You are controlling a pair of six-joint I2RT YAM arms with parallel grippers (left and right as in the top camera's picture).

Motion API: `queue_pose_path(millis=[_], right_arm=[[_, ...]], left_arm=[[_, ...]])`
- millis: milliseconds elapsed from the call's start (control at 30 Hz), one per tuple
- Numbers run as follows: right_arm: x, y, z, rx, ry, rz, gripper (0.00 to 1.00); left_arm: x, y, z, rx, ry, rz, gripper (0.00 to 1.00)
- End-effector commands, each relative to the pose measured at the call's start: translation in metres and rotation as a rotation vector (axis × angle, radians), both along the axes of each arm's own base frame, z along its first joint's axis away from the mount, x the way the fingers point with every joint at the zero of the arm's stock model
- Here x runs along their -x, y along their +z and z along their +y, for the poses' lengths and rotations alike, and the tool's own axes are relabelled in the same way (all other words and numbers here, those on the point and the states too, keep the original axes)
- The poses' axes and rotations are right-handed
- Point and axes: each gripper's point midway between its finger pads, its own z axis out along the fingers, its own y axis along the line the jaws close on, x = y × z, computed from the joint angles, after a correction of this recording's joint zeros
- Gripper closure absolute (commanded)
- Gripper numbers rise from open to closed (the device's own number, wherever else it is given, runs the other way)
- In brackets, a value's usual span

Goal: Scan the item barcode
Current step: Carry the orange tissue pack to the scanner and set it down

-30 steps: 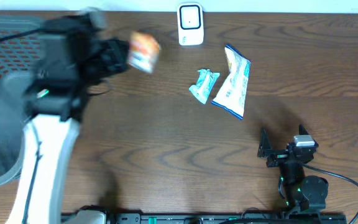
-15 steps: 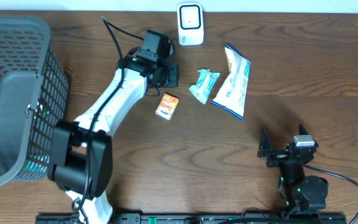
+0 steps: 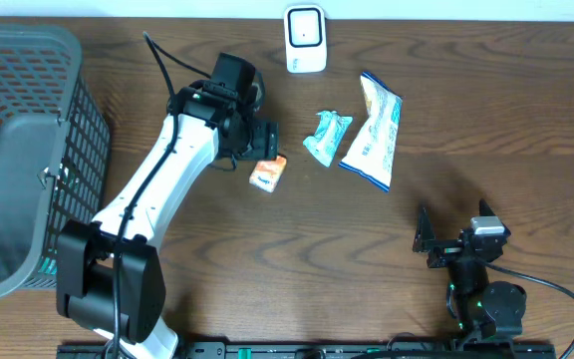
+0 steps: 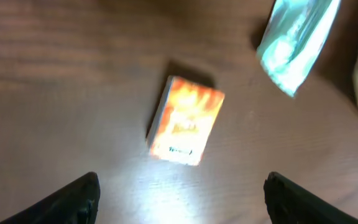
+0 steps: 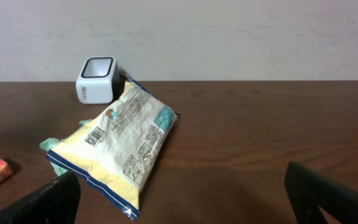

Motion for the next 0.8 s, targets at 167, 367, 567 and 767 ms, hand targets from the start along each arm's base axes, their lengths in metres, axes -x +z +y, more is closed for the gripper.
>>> queue_pose_path(millis=[167,367,567,767], right_arm=[[0.000,-0.001,-0.003,-0.013,-0.014,0.003,0.01],[0.000,-0.001,-0.003,-0.013,-0.014,0.003,0.01],[0.000,-0.001,-0.003,-0.013,-0.014,0.003,0.01],[0.000,-0.001,-0.003,-0.013,-0.014,0.003,0.01]], left_arm=[[0.012,-0.047,0.008,-0.067,-0.073,0.098,0.17],[0.009,-0.075,0.007,-0.084,-0.106,0.134,0.18],[0.006,-0.107,0.004,-0.091,-0.114,0.175,0.38],[0.005,-0.121,-0.018,0.032,-0.137,0.205,0.63]])
